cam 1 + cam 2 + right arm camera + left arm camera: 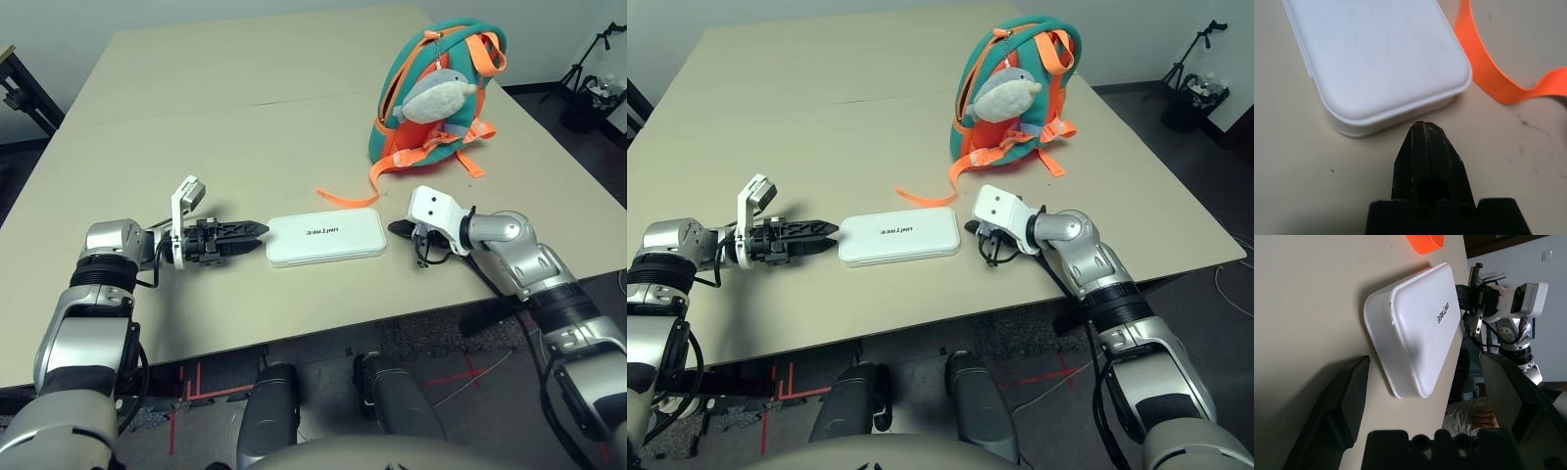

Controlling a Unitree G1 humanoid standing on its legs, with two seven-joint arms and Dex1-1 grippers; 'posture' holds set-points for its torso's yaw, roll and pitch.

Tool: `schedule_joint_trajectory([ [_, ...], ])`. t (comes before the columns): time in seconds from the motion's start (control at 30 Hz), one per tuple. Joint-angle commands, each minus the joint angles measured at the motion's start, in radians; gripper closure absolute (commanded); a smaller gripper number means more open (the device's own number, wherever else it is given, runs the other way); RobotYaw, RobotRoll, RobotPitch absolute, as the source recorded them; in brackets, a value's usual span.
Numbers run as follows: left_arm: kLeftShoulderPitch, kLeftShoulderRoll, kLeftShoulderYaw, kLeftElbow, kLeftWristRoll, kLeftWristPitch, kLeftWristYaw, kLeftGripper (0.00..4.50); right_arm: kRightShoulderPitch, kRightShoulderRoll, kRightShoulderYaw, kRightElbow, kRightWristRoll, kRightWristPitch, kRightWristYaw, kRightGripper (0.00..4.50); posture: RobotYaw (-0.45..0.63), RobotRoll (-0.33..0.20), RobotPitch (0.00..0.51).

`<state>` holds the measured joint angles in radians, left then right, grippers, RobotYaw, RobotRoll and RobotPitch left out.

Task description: Put the pencil case into the backpack and zip it.

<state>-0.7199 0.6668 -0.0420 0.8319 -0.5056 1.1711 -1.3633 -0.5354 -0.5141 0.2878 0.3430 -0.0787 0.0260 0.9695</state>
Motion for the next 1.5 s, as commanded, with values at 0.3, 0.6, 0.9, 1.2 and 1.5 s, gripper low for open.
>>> schedule_joint_trajectory([
  [0.3, 0.014, -0.01, -0.028, 0.02, 0.041, 0.032, 0.021, 0.0, -0.094, 0.151, 0.104, 0.012, -0.055, 0.012, 0.053, 4.47, -0.11, 0.0, 0.103],
  [0.6, 0.017, -0.007, -0.029, 0.011, 0.053, 0.062, 0.016, 0.0, -0.1, 0.176, 0.135, 0.008, -0.096, 0.058, 0.111, 4.47, -0.11, 0.0, 0.103],
  [0.9, 0.02, 0.023, -0.023, 0.015, 0.056, 0.069, 0.002, 0.0, -0.133, 0.072, 0.083, 0.076, -0.112, 0.03, 0.153, 4.47, -0.1, 0.0, 0.108],
  [1.2, 0.04, 0.052, -0.022, -0.013, 0.053, 0.086, -0.006, 0.0, -0.135, -0.019, 0.049, 0.093, -0.098, 0.018, 0.18, 4.47, -0.09, 0.0, 0.109],
  [1.5, 0.052, 0.063, -0.021, -0.024, 0.055, 0.09, 0.008, 0.0, -0.147, -0.027, 0.059, 0.124, -0.096, 0.001, 0.174, 4.47, -0.08, 0.0, 0.102],
])
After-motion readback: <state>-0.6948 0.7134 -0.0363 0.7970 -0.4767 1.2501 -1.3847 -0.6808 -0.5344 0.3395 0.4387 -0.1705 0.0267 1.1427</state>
